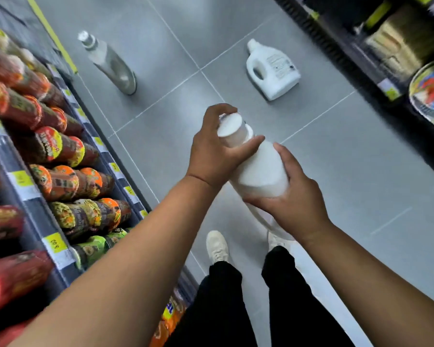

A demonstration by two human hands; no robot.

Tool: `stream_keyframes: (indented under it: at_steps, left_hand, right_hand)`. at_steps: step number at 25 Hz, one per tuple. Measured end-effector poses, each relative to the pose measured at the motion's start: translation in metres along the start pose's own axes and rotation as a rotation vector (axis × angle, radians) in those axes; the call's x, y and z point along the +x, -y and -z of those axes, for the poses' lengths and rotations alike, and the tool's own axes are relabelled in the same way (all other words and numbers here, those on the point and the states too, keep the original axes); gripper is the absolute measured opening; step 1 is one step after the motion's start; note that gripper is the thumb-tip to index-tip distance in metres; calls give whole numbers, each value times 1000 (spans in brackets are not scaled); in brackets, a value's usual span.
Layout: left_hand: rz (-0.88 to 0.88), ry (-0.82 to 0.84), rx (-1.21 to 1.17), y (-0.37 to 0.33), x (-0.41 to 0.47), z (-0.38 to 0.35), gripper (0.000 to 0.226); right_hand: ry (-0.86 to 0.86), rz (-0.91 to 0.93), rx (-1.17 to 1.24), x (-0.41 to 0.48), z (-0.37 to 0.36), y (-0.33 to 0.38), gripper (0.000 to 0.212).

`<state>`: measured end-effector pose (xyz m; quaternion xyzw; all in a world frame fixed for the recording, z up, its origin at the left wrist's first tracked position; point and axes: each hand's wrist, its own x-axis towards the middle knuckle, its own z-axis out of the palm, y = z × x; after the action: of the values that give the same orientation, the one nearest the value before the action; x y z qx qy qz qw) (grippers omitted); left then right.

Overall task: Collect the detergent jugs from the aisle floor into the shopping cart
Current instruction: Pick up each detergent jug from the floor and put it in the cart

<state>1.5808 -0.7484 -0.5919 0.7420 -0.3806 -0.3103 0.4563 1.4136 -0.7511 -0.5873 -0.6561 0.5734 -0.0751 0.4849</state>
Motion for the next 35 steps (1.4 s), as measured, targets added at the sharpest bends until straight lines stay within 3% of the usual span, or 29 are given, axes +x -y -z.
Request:
stream_keyframes:
  at_steps: [6, 12, 25, 35]
  left_hand:
    - [-263, 188, -9, -156, -33, 6, 56]
    - [-499, 404, -34, -259, -94, -25, 48]
    - [-667, 1070, -90, -407, -360, -245, 45]
    - [-796, 1422, -130, -507, -614, -436, 36]
  right_hand:
    - [-244, -14, 35, -101, 110, 65, 99]
    - [-473, -49, 93, -209, 178, 67, 103]
    - [-933, -326, 261, -489, 318, -95, 100]
    - [-1253, -544, 243, -698, 430, -260, 97]
